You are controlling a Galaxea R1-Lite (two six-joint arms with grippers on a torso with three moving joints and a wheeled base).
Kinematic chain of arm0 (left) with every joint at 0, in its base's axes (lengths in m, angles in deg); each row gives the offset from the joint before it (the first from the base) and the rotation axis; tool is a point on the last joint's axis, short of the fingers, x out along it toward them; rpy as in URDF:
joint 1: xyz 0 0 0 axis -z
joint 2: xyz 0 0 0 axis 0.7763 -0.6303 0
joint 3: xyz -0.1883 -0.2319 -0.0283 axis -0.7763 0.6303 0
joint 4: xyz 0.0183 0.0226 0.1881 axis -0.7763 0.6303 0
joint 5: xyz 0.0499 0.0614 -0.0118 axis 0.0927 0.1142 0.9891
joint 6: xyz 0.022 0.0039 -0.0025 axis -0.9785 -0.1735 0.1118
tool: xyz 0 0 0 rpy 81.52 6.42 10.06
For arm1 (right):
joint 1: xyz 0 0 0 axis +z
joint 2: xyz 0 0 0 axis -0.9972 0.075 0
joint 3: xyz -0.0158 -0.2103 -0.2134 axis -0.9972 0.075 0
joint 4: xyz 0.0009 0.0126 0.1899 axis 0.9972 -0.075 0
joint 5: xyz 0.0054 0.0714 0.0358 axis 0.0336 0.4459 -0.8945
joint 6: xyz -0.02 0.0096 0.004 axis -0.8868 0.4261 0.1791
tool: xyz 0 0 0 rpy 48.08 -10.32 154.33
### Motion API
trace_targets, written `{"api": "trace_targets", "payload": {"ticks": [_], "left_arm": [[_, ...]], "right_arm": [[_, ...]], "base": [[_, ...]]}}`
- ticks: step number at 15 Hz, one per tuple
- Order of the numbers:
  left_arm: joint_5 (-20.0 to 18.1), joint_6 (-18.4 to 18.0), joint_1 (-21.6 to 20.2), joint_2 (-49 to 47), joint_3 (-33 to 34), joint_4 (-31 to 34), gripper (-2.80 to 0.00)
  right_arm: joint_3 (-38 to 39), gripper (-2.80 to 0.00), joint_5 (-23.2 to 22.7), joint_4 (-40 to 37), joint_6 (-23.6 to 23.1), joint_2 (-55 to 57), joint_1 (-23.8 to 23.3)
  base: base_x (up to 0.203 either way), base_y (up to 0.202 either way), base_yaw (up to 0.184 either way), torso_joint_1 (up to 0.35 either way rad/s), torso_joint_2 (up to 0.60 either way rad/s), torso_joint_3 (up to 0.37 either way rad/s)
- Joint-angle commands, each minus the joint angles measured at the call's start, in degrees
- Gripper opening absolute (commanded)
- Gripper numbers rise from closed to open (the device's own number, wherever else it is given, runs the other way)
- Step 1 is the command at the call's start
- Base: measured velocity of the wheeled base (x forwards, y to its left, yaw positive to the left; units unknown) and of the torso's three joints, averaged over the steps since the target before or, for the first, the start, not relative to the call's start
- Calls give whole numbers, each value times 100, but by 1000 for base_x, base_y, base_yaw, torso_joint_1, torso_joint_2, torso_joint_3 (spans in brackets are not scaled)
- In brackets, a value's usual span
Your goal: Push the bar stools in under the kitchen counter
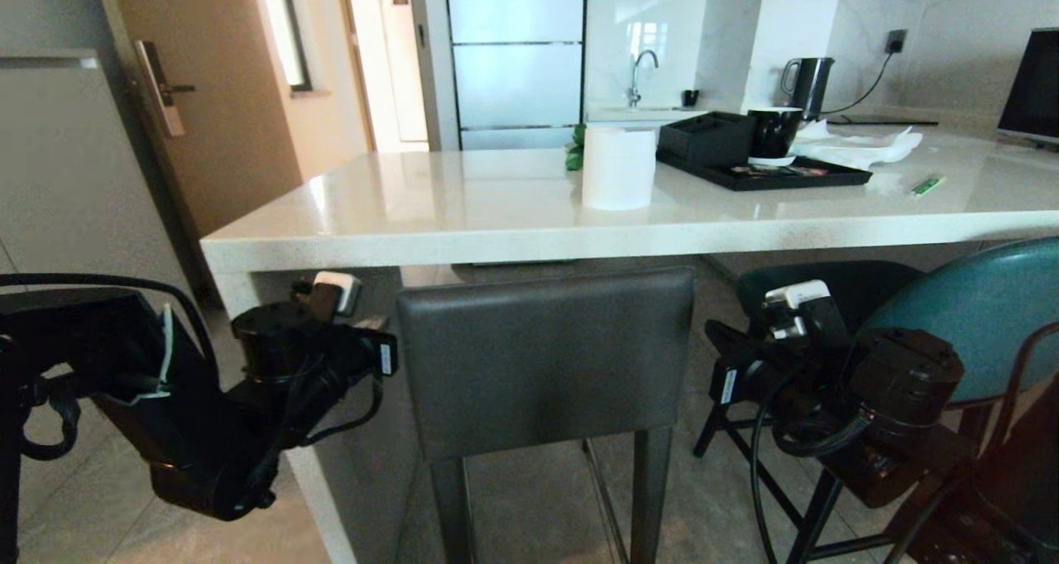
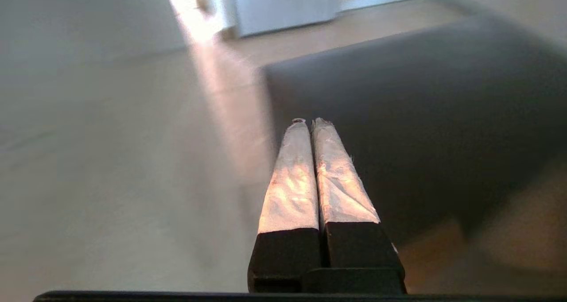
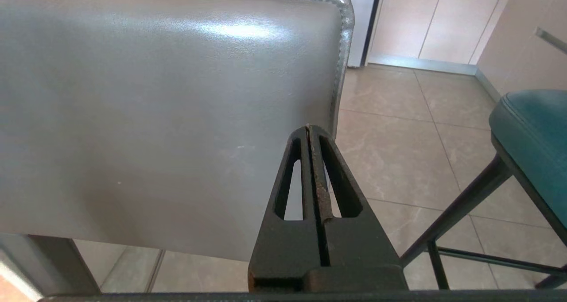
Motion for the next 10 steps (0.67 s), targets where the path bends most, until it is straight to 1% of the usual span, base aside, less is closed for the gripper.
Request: {"api": "trace_targets", "payload": {"ticks": [1,3,4,6,8,10], "left_arm": [[11,-5,-426,129,168,-48,-280],[14,-14,-978,432,454,-47,-280],[-5,5,-1106,693,633,-47,-280],[-118,62,-1194,1395,1061,-43,-280],[-330,130,-1195,2286,1603,-31,-280],[-400,165,-1198,3120,2195,-23,-280]], "right_arm": [[30,-280,1,48,24,-4,-27],[66,-280,9,48,70,-33,-45],[120,-280,15,48,68,-128,-45],[459,-280,49,48,62,-444,-39],[1168,-280,330,48,70,-939,-40],[1797,-280,484,48,87,-1732,-87]], "base": [[0,0,0,0,0,0],[0,0,0,0,0,0],[0,0,0,0,0,0],[0,0,0,0,0,0],[0,0,0,0,0,0],[0,0,0,0,0,0]]}}
